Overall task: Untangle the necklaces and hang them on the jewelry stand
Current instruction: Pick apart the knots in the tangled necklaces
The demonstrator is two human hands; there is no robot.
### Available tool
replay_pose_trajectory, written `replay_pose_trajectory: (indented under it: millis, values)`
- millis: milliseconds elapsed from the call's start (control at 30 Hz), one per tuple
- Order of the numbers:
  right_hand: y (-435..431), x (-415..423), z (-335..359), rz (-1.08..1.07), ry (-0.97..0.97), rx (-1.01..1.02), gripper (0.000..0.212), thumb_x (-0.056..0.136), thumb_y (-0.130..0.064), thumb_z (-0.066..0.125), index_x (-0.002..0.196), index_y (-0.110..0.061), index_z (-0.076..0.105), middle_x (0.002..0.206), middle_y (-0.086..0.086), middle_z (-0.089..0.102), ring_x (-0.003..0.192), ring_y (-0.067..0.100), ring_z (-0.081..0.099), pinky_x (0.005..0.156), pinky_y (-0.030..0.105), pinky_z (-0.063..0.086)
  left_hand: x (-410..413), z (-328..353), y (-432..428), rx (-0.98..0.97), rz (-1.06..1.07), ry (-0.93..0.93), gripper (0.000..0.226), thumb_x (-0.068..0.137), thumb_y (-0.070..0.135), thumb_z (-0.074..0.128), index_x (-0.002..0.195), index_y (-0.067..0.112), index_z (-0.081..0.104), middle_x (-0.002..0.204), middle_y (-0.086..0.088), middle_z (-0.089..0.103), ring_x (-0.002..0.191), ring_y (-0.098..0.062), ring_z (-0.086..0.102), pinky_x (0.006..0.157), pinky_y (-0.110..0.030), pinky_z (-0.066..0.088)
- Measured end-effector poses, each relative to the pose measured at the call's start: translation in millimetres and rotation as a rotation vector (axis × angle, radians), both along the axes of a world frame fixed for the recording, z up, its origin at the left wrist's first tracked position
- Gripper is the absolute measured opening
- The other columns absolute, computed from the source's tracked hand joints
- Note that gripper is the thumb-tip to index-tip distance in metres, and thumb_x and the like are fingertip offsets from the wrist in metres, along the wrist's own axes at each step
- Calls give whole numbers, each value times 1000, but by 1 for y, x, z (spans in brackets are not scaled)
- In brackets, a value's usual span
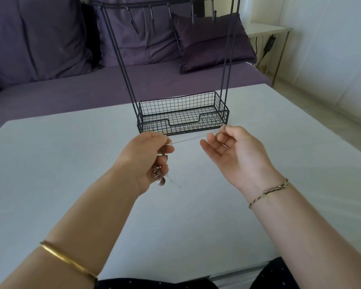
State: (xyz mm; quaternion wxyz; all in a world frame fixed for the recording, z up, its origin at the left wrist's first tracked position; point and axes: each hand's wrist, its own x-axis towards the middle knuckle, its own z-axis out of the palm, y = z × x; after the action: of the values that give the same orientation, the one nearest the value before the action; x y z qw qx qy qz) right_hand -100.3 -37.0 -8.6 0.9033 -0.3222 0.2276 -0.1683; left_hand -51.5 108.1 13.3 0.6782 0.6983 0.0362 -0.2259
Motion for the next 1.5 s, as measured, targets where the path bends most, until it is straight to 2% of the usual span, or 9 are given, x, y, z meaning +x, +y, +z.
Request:
replay_pose_trajectory:
  millis: [100,200,400,567,733,867,1033,1267,1500]
  values:
    - [-2,0,2,-33,0,24,21,94,-7,42,75,-8,50,67,7,59,65,20,65,72,35,59,0,-1,0,51,39,-27,14,96,14,50,83,13,57,78,-4,60,42,-9,38,44,-21,40]
    - [-3,0,3,-34,-55,109,21,94,-6,39,75,-7,48,56,7,55,58,22,67,67,37,59,0,-2,0,96,76,-77,15,95,14,50,83,14,57,79,-3,59,48,-12,39,42,-20,38]
    - [-1,1,5,-22,21,21,20,95,-5,40,76,-9,47,55,2,37,42,12,34,46,22,47,-4,-2,-5,259,25,-267,12,94,18,50,87,14,58,62,1,58,42,-14,31,47,-23,28]
    - [0,-4,6,182,170,-420,15,92,-5,47,82,-12,55,67,2,43,44,9,26,40,19,23,-6,-1,-8,252,-43,-305,9,92,22,58,88,15,62,60,2,53,44,-12,35,45,-24,32]
    - [4,-10,7,284,278,-972,7,80,-13,64,83,-7,67,70,-5,57,57,8,46,50,19,34,-6,0,-5,229,-51,-254,11,93,27,57,95,17,59,62,1,53,39,-9,34,45,-24,33]
    - [13,-13,8,395,101,-1180,19,73,-30,76,78,-14,69,77,-9,66,61,-6,51,57,11,38,-6,1,-4,208,-79,-230,15,95,27,54,87,13,54,46,7,48,35,-10,34,44,-24,33]
    - [17,-8,-1,234,42,-1477,7,78,-29,70,77,-23,68,74,-10,66,63,-3,51,57,18,32,-9,5,-4,182,-100,-224,17,95,22,52,92,7,59,49,6,46,36,-9,35,37,-19,34]
    - [9,-8,0,228,69,-1422,13,84,-19,65,71,-22,68,66,-16,62,65,-2,54,60,18,38,-7,10,-3,215,-196,-115,19,92,24,56,78,12,59,55,3,40,40,-11,31,39,-21,31]
    - [7,-9,1,159,142,-1255,13,81,-9,65,70,-14,69,68,-3,67,65,8,57,60,19,43,-9,5,-1,360,-226,-249,14,91,14,58,78,9,59,60,-2,50,36,-10,37,39,-18,30]
